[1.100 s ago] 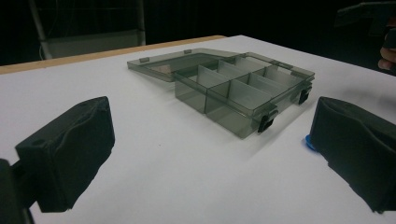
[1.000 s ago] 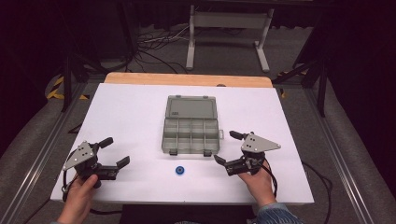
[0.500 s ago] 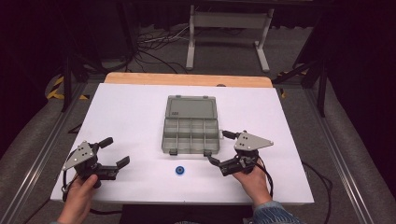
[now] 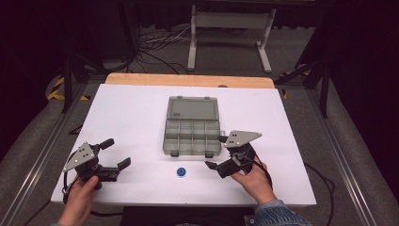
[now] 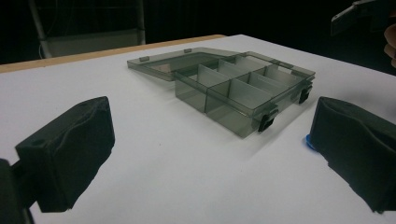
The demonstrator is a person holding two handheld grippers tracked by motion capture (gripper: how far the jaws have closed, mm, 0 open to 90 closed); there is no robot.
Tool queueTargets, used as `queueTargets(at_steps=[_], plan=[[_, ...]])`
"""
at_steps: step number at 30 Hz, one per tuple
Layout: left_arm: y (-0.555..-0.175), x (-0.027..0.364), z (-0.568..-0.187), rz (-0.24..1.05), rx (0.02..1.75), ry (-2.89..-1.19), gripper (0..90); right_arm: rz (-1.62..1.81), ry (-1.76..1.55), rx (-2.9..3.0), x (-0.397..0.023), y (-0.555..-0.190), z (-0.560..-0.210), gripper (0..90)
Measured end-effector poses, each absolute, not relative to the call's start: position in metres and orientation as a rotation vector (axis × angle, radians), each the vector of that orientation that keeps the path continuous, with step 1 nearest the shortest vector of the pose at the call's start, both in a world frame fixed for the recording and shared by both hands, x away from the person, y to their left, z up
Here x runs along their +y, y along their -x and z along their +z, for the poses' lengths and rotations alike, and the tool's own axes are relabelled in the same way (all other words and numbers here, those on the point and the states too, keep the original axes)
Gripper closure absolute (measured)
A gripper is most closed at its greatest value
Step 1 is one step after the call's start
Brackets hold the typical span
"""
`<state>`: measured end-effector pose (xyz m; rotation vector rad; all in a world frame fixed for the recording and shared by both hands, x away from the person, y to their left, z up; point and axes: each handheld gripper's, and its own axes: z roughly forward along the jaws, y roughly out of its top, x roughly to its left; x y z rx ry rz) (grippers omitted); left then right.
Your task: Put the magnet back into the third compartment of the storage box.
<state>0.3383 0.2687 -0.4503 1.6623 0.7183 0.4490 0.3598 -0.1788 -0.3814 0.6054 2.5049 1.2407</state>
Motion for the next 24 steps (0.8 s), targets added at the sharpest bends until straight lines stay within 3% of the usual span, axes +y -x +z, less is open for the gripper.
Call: queueTargets(at_steps=[24], plan=[[-0.338, 0.269, -0.45, 0.45, 0.717, -1.662, 0.9, 0.766, -0.572, 2.809, -0.144, -0.376, -0.365, 10.1]])
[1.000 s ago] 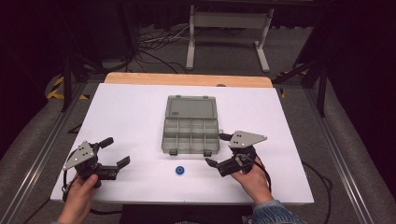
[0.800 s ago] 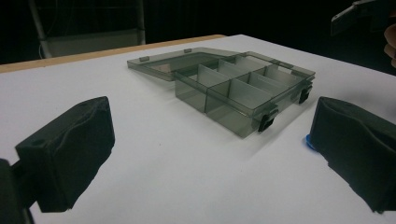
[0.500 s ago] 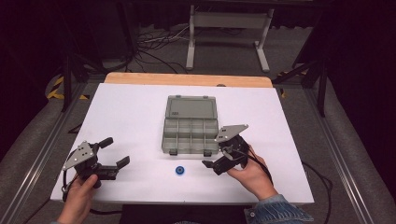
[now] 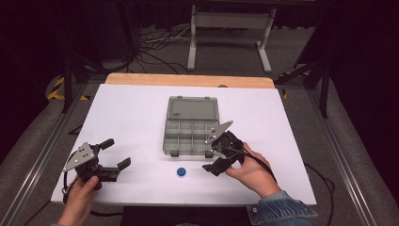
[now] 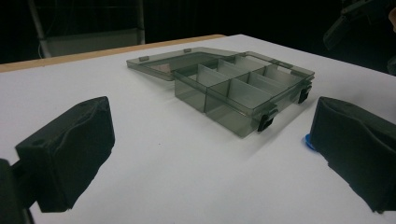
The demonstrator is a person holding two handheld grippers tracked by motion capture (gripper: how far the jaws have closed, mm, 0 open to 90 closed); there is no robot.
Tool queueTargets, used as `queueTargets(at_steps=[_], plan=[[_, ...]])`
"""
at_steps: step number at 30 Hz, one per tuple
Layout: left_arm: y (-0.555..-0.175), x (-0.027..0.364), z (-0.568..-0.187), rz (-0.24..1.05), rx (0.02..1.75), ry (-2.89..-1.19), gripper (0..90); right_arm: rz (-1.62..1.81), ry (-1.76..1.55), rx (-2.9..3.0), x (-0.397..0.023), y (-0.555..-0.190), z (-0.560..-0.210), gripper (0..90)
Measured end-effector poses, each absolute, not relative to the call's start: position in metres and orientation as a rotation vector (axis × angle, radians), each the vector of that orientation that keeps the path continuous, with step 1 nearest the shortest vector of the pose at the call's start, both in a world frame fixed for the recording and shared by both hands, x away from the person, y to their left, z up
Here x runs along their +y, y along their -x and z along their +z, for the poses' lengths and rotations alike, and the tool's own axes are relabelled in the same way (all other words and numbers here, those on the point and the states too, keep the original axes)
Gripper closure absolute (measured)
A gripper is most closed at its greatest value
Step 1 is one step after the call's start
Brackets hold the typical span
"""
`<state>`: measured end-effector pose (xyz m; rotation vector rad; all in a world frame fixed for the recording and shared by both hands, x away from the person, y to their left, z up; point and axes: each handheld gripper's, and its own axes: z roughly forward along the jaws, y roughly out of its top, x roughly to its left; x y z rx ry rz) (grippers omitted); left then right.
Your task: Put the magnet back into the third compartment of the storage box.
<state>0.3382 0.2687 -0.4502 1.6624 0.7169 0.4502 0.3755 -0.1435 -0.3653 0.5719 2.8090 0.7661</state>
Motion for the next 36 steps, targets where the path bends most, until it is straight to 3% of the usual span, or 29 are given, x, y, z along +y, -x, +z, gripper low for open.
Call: queueTargets(at_steps=[36], plan=[[-0.338, 0.269, -0.45, 0.448, 0.717, -1.664, 0.9, 0.669, -0.422, 3.008, -0.076, -0.382, -0.412, 15.9]])
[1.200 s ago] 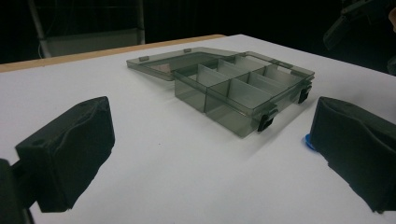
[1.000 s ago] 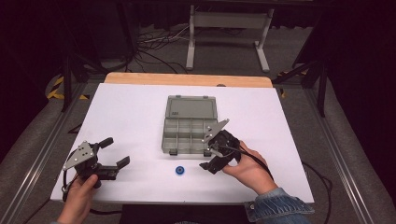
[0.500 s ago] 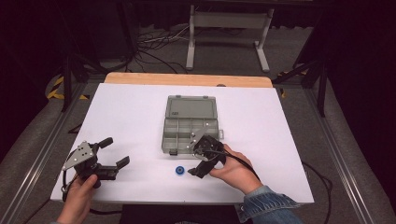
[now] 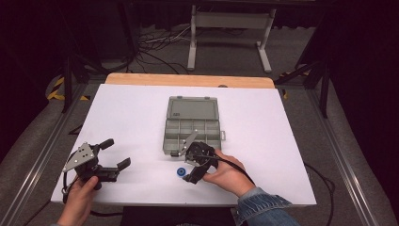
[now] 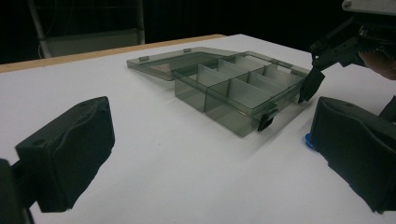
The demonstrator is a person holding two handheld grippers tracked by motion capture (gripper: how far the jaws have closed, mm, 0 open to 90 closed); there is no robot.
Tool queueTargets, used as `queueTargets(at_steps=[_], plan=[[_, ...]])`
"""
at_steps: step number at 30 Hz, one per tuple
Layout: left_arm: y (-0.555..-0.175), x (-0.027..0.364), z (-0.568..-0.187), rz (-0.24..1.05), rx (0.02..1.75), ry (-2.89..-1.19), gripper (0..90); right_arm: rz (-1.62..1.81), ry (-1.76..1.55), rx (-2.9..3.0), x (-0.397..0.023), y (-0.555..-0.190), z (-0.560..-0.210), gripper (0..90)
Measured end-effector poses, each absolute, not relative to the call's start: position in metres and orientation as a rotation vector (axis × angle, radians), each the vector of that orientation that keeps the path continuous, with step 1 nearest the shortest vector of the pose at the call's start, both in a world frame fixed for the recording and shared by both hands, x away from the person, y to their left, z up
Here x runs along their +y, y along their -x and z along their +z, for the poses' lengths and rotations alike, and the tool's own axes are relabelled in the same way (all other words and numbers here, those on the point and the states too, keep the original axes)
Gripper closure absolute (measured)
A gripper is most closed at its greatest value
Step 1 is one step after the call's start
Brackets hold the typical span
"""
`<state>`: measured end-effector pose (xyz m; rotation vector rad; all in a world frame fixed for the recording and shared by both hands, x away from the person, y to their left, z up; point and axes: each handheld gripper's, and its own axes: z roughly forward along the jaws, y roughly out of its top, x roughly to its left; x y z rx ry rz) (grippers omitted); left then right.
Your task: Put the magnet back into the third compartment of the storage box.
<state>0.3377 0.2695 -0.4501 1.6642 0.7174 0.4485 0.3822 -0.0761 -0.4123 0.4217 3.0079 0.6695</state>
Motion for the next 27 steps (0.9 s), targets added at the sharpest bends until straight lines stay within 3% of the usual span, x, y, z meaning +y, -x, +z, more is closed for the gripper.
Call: queueTargets(at_steps=[9, 20, 27], plan=[[-0.338, 0.269, -0.45, 0.45, 0.715, -1.664, 0.9, 0.669, -0.38, 3.038, -0.065, -0.383, -0.423, 21.6], [-0.338, 0.27, -0.45, 0.447, 0.715, -1.664, 0.9, 0.639, -0.377, 3.052, -0.055, -0.384, -0.434, 22.3], [-0.338, 0.269, -0.45, 0.45, 0.715, -1.666, 0.9, 0.614, -0.34, 3.005, -0.052, -0.382, -0.435, 34.6]])
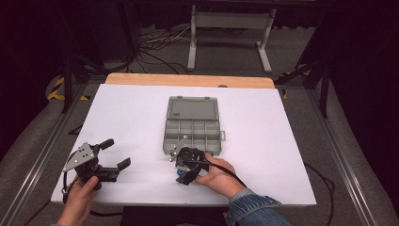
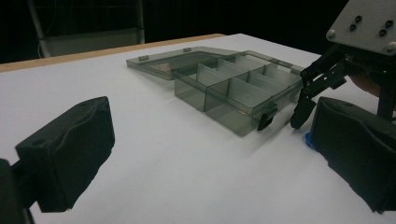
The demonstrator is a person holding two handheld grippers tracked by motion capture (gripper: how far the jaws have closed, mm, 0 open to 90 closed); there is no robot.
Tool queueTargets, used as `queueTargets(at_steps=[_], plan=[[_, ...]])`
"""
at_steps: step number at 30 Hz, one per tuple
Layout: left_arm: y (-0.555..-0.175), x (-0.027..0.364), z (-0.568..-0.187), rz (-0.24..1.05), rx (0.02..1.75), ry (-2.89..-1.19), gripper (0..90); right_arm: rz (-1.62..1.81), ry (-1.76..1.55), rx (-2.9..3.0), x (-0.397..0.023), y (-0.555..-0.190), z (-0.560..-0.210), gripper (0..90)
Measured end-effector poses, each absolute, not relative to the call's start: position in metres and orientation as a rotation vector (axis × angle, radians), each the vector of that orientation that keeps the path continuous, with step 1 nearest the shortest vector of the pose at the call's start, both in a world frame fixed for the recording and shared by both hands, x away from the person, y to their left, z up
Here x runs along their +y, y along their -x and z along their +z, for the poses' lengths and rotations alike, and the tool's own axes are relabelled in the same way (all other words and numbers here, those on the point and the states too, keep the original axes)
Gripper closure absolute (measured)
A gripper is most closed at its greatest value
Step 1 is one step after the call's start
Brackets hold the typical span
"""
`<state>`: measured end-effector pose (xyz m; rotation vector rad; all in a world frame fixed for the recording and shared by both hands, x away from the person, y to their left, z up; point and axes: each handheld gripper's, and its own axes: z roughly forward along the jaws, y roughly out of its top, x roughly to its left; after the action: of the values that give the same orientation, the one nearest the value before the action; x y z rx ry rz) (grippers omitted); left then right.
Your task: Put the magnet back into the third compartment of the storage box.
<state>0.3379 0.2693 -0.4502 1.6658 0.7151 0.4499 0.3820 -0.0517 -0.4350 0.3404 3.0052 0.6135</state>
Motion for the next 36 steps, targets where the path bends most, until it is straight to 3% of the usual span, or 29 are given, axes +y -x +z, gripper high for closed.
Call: queueTargets(at_steps=[12, 36], plan=[[-0.338, 0.269, -0.451, 0.443, 0.721, -1.667, 0.9, 0.632, -0.31, 3.0, -0.05, -0.38, -0.432, 61.7], [-0.338, 0.27, -0.451, 0.45, 0.718, -1.667, 0.9, 0.704, -0.332, 2.974, -0.062, -0.381, -0.404, 62.1]])
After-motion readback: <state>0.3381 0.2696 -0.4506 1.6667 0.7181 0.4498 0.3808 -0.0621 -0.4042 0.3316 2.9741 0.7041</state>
